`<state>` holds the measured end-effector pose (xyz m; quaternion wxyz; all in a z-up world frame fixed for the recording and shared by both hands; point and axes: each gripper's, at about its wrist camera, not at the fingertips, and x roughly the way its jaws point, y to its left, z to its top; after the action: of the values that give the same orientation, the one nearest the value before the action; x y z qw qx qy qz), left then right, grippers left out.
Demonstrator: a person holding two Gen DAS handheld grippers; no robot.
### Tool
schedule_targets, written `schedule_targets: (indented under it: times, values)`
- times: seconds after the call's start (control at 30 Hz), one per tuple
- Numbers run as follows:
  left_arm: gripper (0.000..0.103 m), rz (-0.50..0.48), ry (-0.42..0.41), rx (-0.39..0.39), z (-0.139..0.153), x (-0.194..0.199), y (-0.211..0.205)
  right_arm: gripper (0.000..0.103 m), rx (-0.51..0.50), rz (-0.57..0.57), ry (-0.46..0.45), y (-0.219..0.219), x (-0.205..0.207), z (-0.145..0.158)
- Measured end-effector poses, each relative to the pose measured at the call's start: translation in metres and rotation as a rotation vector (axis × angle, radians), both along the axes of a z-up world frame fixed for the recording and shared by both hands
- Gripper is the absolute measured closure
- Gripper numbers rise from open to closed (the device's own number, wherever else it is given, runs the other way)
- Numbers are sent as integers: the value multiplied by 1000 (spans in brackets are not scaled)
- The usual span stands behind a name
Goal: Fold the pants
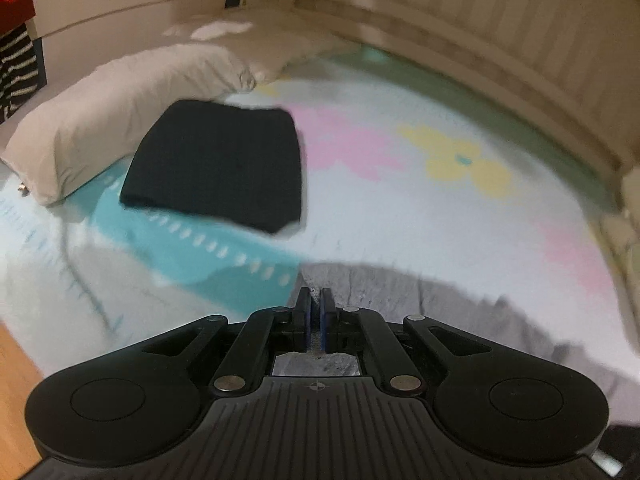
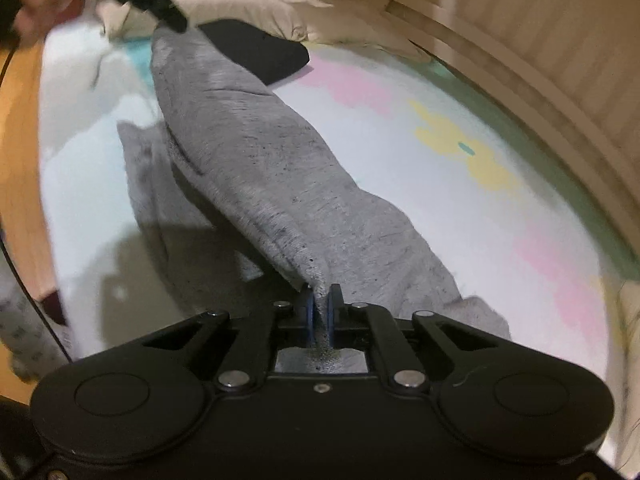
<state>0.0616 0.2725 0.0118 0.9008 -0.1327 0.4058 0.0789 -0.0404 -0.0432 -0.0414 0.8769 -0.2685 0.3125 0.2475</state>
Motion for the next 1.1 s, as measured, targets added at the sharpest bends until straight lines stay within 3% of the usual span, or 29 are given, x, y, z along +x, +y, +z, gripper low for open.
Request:
schedule_targets:
  times: [0.17, 0.27, 0.37, 0.43, 0.47, 0.5, 0.6, 0.7, 0.83, 1.0, 1.1]
  values:
    - [96, 29, 274, 29, -61, 19, 5, 93, -42, 54, 66, 6, -5, -17]
    - [94, 82, 352, 61, -78, 27, 13, 92, -144, 79, 108, 21, -3, -44]
    - [94, 187, 236, 156, -48, 11, 18, 87, -187, 97, 86, 27, -6, -51]
    - [93, 217, 148, 184, -24, 3, 17, 58, -146, 93, 92, 21, -6, -37]
    - [93, 211, 105, 194, -13, 1, 14, 52, -99, 86, 98, 16, -6, -30]
    - [93, 186, 70, 206, -3, 1, 8, 46, -40, 72, 98, 10, -6, -21]
    - [92, 64, 23, 220, 12, 9, -17, 45, 84, 17, 112, -8, 2, -2]
    - [84, -70, 18, 206, 10, 27, -53, 45, 142, -69, 126, -26, 17, 7]
    - [84, -222, 52, 187, -14, 48, -105, 45, 136, -248, 137, -58, 41, 8]
    - [84, -387, 121, 184, -57, 66, -161, 45, 218, -558, 276, -130, 66, -5]
    - [84, -432, 160, 210, -80, 71, -179, 46, 266, -753, 312, -181, 66, -12]
